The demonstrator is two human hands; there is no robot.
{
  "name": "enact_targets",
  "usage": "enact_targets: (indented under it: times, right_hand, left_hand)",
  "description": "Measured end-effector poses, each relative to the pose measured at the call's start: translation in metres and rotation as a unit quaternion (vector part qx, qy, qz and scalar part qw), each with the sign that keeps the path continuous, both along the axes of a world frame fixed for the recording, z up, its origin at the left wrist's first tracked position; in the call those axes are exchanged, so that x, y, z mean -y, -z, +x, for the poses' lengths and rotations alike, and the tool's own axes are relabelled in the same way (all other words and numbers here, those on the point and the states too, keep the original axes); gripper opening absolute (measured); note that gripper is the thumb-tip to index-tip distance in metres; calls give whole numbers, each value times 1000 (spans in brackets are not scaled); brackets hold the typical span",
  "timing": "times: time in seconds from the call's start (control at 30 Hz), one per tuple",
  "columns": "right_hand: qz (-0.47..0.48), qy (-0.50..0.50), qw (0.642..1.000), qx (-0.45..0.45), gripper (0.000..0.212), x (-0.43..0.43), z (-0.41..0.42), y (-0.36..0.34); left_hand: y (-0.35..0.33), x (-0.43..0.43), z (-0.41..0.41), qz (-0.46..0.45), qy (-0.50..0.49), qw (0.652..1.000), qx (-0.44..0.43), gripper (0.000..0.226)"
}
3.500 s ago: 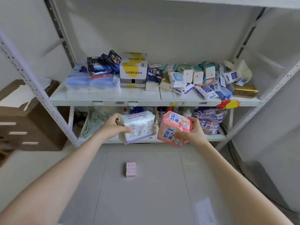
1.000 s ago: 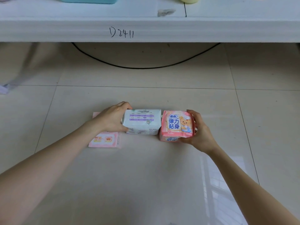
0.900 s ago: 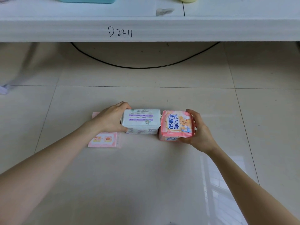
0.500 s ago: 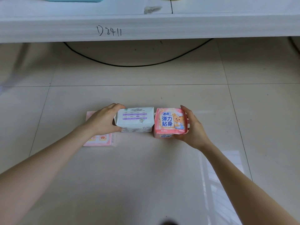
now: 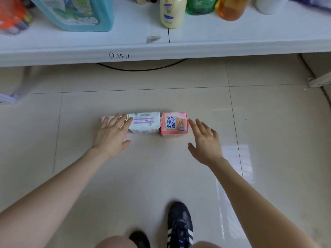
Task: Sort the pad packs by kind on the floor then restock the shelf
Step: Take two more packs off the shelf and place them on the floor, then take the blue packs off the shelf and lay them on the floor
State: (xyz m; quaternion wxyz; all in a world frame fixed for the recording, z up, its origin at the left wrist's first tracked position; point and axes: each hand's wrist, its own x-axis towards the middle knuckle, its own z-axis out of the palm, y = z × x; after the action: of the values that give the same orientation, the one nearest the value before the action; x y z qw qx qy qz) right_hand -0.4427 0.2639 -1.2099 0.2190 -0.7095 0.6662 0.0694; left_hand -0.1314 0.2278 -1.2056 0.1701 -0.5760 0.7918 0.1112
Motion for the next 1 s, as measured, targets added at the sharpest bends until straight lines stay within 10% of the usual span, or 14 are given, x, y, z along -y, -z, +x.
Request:
enact_targets:
  times: [0.6, 1.0]
  right_hand:
    - [26, -27, 998, -44, 68, -58, 17, -324]
    - [-113, 19, 992, -57, 66, -103, 36, -556]
  left_hand:
    - [-325, -73, -61, 54, -4, 997, 59, 75]
    - [-574, -103, -54, -87, 27, 995, 25, 76]
